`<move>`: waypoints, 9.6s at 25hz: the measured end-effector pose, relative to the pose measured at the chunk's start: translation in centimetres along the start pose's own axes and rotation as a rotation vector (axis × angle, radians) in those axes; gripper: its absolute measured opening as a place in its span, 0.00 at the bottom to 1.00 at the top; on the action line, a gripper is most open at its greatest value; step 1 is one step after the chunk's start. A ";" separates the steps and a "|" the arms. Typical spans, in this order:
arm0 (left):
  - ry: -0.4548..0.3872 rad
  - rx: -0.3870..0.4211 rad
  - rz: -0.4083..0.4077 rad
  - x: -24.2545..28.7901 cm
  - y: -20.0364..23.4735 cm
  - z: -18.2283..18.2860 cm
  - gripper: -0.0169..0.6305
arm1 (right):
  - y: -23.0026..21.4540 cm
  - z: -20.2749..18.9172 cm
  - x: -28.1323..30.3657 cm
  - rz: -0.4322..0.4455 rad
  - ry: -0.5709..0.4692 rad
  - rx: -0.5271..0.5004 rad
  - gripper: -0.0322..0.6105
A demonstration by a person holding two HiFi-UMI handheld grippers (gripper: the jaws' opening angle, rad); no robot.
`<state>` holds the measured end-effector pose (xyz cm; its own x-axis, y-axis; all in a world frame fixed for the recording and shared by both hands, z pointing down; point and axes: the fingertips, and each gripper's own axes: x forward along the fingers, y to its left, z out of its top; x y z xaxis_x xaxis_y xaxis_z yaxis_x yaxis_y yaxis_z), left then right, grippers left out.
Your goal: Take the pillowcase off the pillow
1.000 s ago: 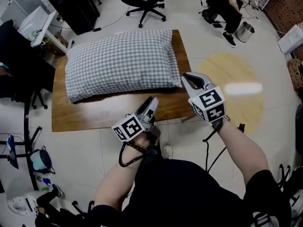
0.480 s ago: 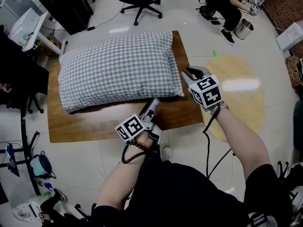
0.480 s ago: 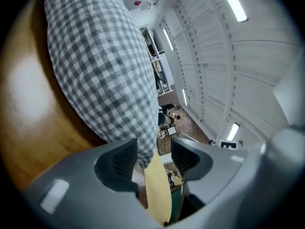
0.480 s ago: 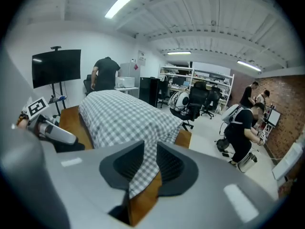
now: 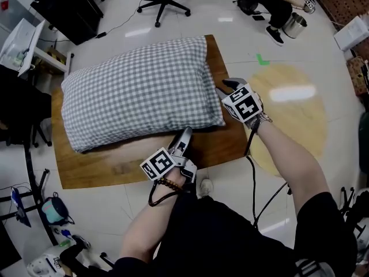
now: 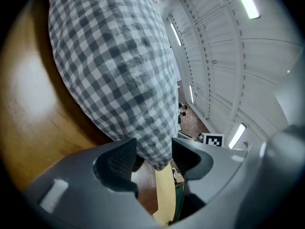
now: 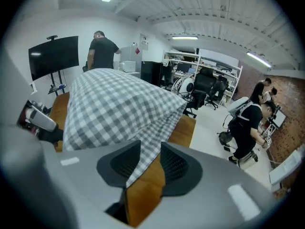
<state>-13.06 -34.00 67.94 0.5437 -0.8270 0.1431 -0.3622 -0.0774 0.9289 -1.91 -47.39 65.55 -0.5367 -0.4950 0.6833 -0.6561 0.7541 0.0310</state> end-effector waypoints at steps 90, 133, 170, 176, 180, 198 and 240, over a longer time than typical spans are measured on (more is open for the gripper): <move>-0.211 0.081 -0.046 -7.1 -2.8 3.0 0.03 | 5.7 -2.3 -4.5 0.598 -0.137 0.391 0.09; -0.188 0.060 -0.017 -8.6 -1.3 0.9 0.03 | 9.7 -6.5 -3.9 0.664 -0.106 0.503 0.07; -0.247 0.079 0.043 -14.5 -0.4 -1.4 0.10 | 8.4 -13.6 -10.4 0.377 -0.041 0.252 0.23; -0.219 0.131 0.012 -15.5 -2.6 -3.7 0.14 | 8.4 -14.5 -12.9 0.364 -0.069 0.245 0.24; -0.214 0.188 -0.021 -15.9 -5.6 -5.2 0.14 | 8.4 -15.4 -15.0 0.357 -0.096 0.244 0.24; -0.019 0.512 -0.076 -11.9 -18.2 -3.6 0.15 | 6.9 -13.0 -17.6 0.322 -0.173 0.231 0.25; 1.063 1.046 0.089 17.7 -12.5 13.9 0.45 | -2.8 -1.1 -3.0 0.589 -0.177 0.715 0.36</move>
<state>-9.47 -55.38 54.09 0.6072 -0.1043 0.7876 -0.5376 -0.7839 0.3106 2.11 -47.60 64.22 -0.9198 -0.2216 0.3239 -0.3922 0.4890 -0.7791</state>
